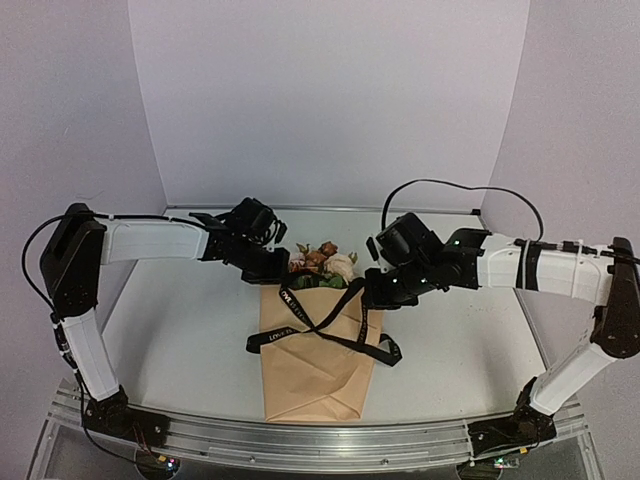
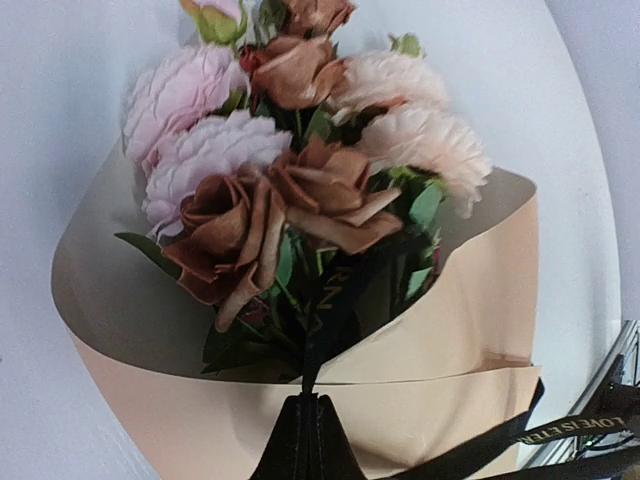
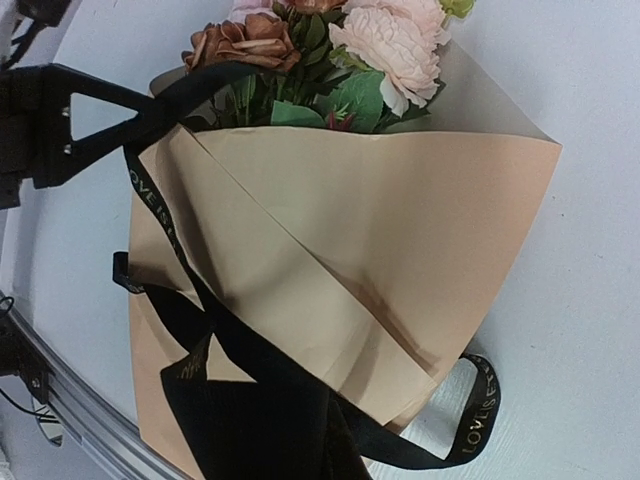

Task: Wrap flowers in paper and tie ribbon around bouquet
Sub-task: Pick up the folded bouquet from the right side of the ribbon, then cross the ribbon over the folded bouquet.

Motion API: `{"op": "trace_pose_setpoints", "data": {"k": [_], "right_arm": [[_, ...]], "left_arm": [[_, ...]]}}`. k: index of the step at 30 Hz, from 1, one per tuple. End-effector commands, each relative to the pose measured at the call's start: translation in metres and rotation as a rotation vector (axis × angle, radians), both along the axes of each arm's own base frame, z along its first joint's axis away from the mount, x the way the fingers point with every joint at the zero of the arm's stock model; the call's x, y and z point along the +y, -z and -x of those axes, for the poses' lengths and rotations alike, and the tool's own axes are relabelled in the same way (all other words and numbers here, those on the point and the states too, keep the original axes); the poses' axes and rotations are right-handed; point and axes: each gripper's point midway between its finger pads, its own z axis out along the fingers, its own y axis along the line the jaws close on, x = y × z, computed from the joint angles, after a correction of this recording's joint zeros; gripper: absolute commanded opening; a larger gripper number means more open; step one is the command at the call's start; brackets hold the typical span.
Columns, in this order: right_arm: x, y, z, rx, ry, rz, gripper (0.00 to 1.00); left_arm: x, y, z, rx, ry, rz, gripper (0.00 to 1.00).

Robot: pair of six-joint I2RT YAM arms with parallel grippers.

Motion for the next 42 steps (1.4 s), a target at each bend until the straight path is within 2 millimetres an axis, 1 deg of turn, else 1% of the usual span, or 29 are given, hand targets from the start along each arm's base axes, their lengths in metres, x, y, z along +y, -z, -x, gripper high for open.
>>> {"op": "trace_pose_setpoints", "data": {"k": [1,3,7,9,13,15,19,22,23,26,30,32,33,35,37,40,42], "right_arm": [[0.003,-0.002,-0.011,0.042,0.024,-0.023,0.0],[0.003,0.001,-0.016,0.065,0.039,-0.032,0.0],[0.012,-0.001,-0.028,0.082,0.047,-0.057,0.0],[0.015,0.001,-0.036,0.1,0.065,-0.065,0.0],[0.015,0.005,-0.053,0.142,0.111,-0.094,0.0],[0.019,0.004,-0.06,0.163,0.109,-0.117,0.0],[0.033,0.003,-0.067,0.192,0.084,-0.151,0.0],[0.04,0.003,-0.07,0.219,0.076,-0.18,0.0],[0.041,0.003,-0.071,0.226,0.077,-0.185,0.0],[0.042,0.004,-0.073,0.236,0.083,-0.191,0.0],[0.045,0.014,-0.069,0.285,0.079,-0.201,0.0],[0.041,0.015,-0.067,0.283,0.087,-0.192,0.0],[0.038,0.012,-0.068,0.271,0.094,-0.189,0.0],[0.034,0.008,-0.07,0.259,0.105,-0.193,0.0],[0.035,0.005,-0.074,0.264,0.104,-0.21,0.0],[0.043,0.0,-0.077,0.282,0.082,-0.241,0.0],[0.044,-0.001,-0.08,0.29,0.082,-0.253,0.0]], "left_arm": [[0.0,-0.08,-0.015,-0.191,-0.033,0.158,0.0],[0.0,-0.093,-0.011,-0.227,-0.009,0.195,0.0],[-0.008,-0.121,0.004,-0.291,0.089,0.294,0.0],[-0.012,-0.136,0.015,-0.328,0.156,0.351,0.0],[-0.013,-0.166,0.043,-0.415,0.283,0.455,0.0],[-0.016,-0.173,0.06,-0.441,0.376,0.498,0.0],[-0.027,-0.173,0.093,-0.454,0.549,0.525,0.0],[-0.034,-0.17,0.11,-0.469,0.642,0.512,0.0],[-0.035,-0.168,0.113,-0.474,0.659,0.507,0.0],[-0.034,-0.169,0.111,-0.498,0.646,0.492,0.0],[-0.034,-0.178,0.108,-0.535,0.632,0.501,0.0],[-0.034,-0.182,0.107,-0.549,0.632,0.504,0.0],[-0.034,-0.183,0.108,-0.555,0.642,0.507,0.0],[-0.035,-0.183,0.116,-0.553,0.693,0.52,0.01],[-0.037,-0.181,0.128,-0.538,0.773,0.532,0.03],[-0.038,-0.168,0.145,-0.512,0.875,0.493,0.07],[-0.04,-0.155,0.153,-0.516,0.924,0.442,0.08]]}}
